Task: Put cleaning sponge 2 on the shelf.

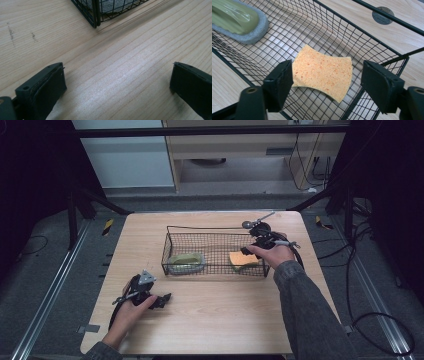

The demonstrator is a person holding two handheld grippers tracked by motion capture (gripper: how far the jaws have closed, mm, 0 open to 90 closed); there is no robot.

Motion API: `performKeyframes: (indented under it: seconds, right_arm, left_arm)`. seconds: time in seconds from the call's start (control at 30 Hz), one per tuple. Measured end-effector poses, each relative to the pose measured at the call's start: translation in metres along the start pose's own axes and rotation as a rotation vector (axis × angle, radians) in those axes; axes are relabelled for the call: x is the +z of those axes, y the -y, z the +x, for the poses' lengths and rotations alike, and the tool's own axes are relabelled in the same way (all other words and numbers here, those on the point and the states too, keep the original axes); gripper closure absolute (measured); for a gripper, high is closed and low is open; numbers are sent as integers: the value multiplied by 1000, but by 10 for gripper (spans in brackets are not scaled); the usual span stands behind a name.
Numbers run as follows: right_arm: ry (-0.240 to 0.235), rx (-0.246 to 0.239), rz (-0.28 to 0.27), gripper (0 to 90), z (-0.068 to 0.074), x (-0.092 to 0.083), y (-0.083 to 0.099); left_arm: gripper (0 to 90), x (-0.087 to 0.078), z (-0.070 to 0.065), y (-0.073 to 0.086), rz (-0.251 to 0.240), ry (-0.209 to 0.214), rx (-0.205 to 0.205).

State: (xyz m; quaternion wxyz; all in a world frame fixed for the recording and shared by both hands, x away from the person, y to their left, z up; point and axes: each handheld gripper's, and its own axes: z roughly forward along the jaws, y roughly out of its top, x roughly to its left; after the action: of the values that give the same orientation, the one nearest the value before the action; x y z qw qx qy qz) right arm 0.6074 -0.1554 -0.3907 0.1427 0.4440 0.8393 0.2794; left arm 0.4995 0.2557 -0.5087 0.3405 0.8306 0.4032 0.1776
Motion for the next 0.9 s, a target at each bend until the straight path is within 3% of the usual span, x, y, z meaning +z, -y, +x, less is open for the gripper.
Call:
performKeyframes:
  seconds: [0.2, 0.43, 0.73, 0.9]
  right_arm:
    - [-9, 15, -23, 177, -1, -3, 0]
    - [34, 37, -48, 94, -1, -7, 0]
    - [69, 74, -100, 73, -2, -15, 2]
    - [64, 92, -119, 72, -4, -21, 6]
  left_arm:
    - [0, 0, 0, 0, 0, 0, 0]
    - [0, 0, 0, 0, 0, 0, -1]
    - [0, 0, 0, 0, 0, 0, -1]
    - [0, 0, 0, 0, 0, 0, -1]
